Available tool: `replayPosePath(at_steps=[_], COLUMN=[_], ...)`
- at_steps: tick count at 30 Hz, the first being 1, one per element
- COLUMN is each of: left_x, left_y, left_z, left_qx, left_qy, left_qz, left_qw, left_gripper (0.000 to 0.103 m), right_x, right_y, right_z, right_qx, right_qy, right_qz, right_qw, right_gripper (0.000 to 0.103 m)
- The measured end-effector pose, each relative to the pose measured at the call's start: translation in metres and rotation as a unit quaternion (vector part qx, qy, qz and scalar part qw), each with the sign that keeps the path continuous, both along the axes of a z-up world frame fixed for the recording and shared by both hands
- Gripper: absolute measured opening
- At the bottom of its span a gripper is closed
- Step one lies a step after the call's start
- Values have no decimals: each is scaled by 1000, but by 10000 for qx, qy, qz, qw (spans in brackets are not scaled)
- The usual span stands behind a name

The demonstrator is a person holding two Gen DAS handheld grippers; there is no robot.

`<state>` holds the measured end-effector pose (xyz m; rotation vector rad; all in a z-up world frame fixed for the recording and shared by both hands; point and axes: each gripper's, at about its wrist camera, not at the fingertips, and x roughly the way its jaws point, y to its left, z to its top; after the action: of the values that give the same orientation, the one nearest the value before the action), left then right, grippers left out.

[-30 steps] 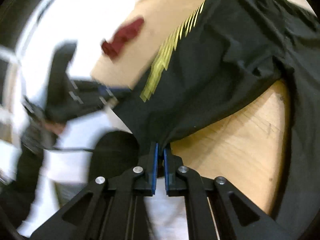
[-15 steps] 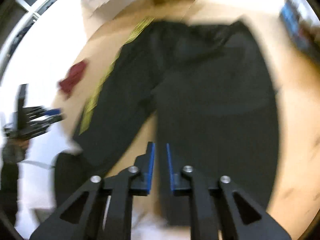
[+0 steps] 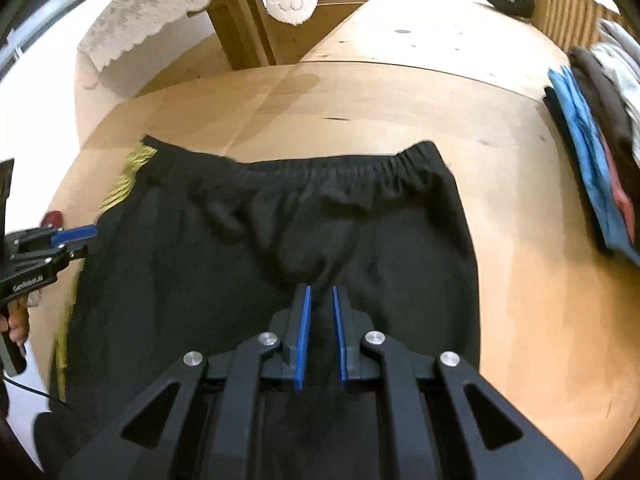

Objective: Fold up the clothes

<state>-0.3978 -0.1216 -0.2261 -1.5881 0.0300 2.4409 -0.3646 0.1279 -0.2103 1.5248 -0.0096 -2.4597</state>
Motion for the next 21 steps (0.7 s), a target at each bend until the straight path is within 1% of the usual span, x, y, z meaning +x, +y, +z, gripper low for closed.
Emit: replayPosePath(at_steps=[2, 3, 4, 7, 10, 12, 13, 14, 16, 17, 19, 20, 21], left_x=[-19, -26, -33, -55, -80, -91, -95, -94, -82, -71, -32, -6, 18], left_y=[3, 4, 6, 10, 13, 14, 14, 15, 14, 17, 34, 45, 55], left_z=[-16, -21, -25, -28, -29, -28, -27, -22, -4, 8, 40, 56, 69], left_qx=[-54, -86, -117, -200, -207, -295, -342, -328, -195, -150, -156, -195, -197], left_qy=[-99, -125, -131, 39, 191, 228, 230, 261, 377, 458, 691, 822, 929], left_qz=[14, 18, 13, -38, 33, 106, 149, 189, 262, 173, -278, -531, -746], left_qw=[9999, 9999, 9998, 9998, 9996, 9992, 9990, 9989, 9988, 9987, 9971, 9950, 9927], left_gripper=[23, 23, 23, 23, 23, 20, 14, 13, 11, 11, 11, 15, 18], right_x=[-12, -18, -22, -37, -53, -62, -65, -64, -54, -45, -9, 13, 34], right_y=[8, 13, 19, 40, 57, 61, 62, 65, 72, 75, 79, 80, 81], right_z=[-7, -10, -11, -11, -10, -9, -8, -4, 11, 21, 52, 68, 83], right_qx=[168, 246, 322, 505, 768, 1039, 1158, 1082, 622, 329, -290, -481, -585], right_qy=[-7, 5, 18, 48, 32, -35, -120, -168, -166, -99, 141, 219, 288], right_qz=[-109, -181, -269, -641, -978, -1098, -1153, -1190, -1238, -1227, -1076, -963, -859], right_qw=[9998, 9995, 9991, 9967, 9922, 9885, 9865, 9868, 9902, 9918, 9937, 9940, 9942], right_gripper=[12, 7, 4, 3, 2, 2, 2, 2, 4, 6, 8, 10, 17])
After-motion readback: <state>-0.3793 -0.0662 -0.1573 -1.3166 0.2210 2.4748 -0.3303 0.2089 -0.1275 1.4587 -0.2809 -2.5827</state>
